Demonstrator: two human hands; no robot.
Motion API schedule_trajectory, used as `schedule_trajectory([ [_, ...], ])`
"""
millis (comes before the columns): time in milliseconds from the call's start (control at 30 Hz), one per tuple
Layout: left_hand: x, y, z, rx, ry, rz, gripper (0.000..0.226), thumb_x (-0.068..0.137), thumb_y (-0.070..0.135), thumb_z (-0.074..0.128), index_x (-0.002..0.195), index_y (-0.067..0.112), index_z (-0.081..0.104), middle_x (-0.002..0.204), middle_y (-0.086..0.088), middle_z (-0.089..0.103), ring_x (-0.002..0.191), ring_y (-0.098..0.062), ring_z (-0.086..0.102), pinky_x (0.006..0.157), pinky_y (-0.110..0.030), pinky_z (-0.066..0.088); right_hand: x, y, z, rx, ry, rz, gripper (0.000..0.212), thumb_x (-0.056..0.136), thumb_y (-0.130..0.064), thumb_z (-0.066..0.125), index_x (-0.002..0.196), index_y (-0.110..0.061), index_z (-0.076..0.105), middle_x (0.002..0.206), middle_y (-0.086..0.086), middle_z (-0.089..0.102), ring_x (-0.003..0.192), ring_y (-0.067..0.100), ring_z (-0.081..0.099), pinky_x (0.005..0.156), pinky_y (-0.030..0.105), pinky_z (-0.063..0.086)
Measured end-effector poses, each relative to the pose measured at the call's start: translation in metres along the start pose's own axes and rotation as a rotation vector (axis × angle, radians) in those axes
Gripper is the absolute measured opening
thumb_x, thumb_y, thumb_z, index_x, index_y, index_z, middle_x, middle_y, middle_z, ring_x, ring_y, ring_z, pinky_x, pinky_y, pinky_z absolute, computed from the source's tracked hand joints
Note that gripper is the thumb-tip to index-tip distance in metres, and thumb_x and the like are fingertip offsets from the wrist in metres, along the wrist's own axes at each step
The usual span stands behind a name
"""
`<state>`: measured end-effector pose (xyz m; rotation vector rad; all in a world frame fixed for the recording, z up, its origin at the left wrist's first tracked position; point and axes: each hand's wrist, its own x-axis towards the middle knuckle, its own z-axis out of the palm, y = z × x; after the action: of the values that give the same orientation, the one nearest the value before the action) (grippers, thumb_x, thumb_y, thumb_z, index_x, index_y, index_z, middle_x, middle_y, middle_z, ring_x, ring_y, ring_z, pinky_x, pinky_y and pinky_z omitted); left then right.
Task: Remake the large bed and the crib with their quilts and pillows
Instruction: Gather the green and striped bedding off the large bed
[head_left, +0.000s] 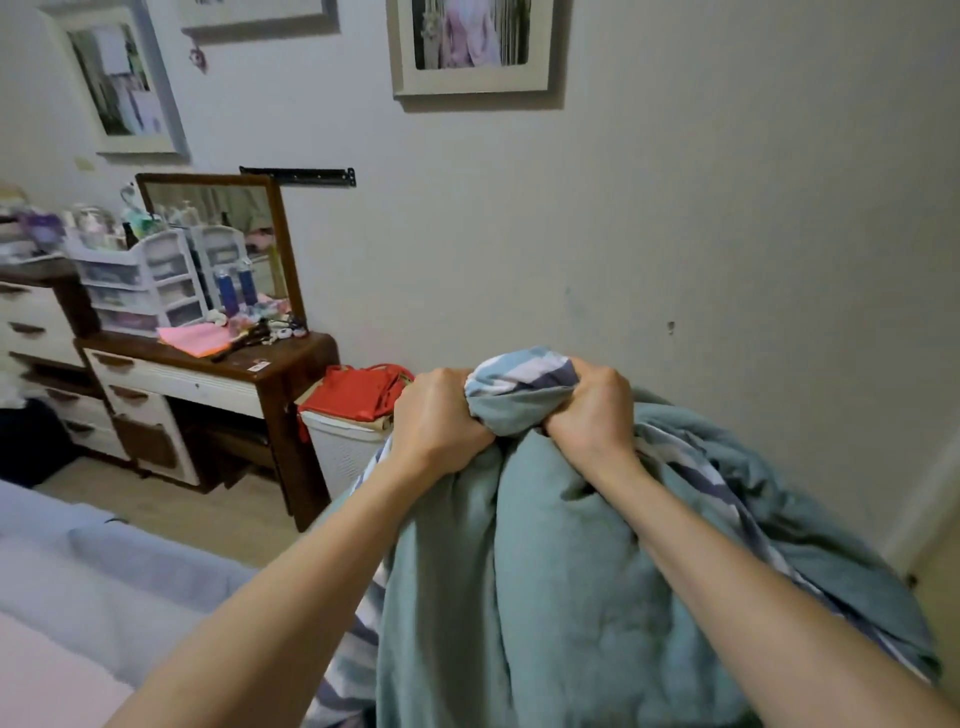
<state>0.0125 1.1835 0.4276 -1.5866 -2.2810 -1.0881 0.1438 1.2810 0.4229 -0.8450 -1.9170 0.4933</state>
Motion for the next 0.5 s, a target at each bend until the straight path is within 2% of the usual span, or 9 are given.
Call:
schedule_trajectory([
  [100, 0.061, -0.033, 0.01, 0.021, 0.012, 0.054, 0.034, 0.064, 0.047, 0.054, 0.072, 0.015, 0.062, 0.073, -0.009, 0.068, 0.074, -0.034, 0.063, 0.058, -0.034, 0.045, 0.053, 0.008, 0.045, 0.055, 0.044, 0.007, 0.008, 0.075, -0.013, 0.067, 0.075, -0.005, 0.066, 0.076, 0.01, 0.071, 0.077, 0.023, 0.065, 0.066, 0.039, 0.051],
  [200, 0.119, -0.062, 0.011, 0.043, 0.012, 0.093, 0.038, 0.068, 0.049, 0.054, 0.084, 0.018, 0.069, 0.081, -0.006, 0.071, 0.078, -0.031, 0.064, 0.064, -0.036, 0.05, 0.103, 0.016, 0.089, 0.096, 0.096, 0.026, 0.013, 0.077, -0.012, 0.065, 0.069, -0.003, 0.061, 0.061, 0.0, 0.061, 0.069, 0.008, 0.049, 0.058, 0.032, 0.044],
  [267, 0.154, -0.085, 0.009, 0.07, 0.026, 0.098, 0.037, 0.07, 0.05, 0.054, 0.087, 0.021, 0.069, 0.082, -0.003, 0.071, 0.077, -0.027, 0.065, 0.064, -0.032, 0.049, 0.137, 0.016, 0.122, 0.143, 0.111, 0.039, 0.015, 0.076, -0.008, 0.064, 0.065, -0.001, 0.058, 0.054, -0.01, 0.046, 0.066, 0.005, 0.042, 0.055, 0.03, 0.038],
  [333, 0.187, -0.107, -0.002, 0.105, 0.069, 0.083, 0.03, 0.073, 0.048, 0.058, 0.084, 0.022, 0.069, 0.078, -0.001, 0.071, 0.073, -0.024, 0.064, 0.062, -0.03, 0.046, 0.171, 0.005, 0.152, 0.204, 0.111, 0.014, 0.017, 0.076, -0.006, 0.064, 0.062, -0.002, 0.055, 0.053, -0.013, 0.039, 0.064, 0.005, 0.039, 0.054, 0.029, 0.036],
  [400, 0.214, -0.127, -0.022, 0.133, 0.105, 0.063, 0.022, 0.077, 0.044, 0.064, 0.078, 0.022, 0.066, 0.074, 0.001, 0.069, 0.07, -0.022, 0.063, 0.063, -0.031, 0.048, 0.202, -0.011, 0.181, 0.286, 0.097, -0.027, 0.016, 0.076, -0.005, 0.063, 0.062, -0.002, 0.055, 0.054, -0.01, 0.044, 0.063, 0.005, 0.04, 0.055, 0.029, 0.037],
  [500, 0.243, -0.15, -0.055, 0.206, 0.189, 0.022, 0.016, 0.078, 0.042, 0.067, 0.079, 0.026, 0.066, 0.074, 0.001, 0.069, 0.069, -0.022, 0.064, 0.065, -0.032, 0.05, 0.242, -0.04, 0.221, 0.407, 0.055, -0.103, 0.013, 0.075, -0.01, 0.064, 0.067, -0.001, 0.06, 0.059, 0.006, 0.058, 0.064, 0.007, 0.044, 0.056, 0.033, 0.045],
])
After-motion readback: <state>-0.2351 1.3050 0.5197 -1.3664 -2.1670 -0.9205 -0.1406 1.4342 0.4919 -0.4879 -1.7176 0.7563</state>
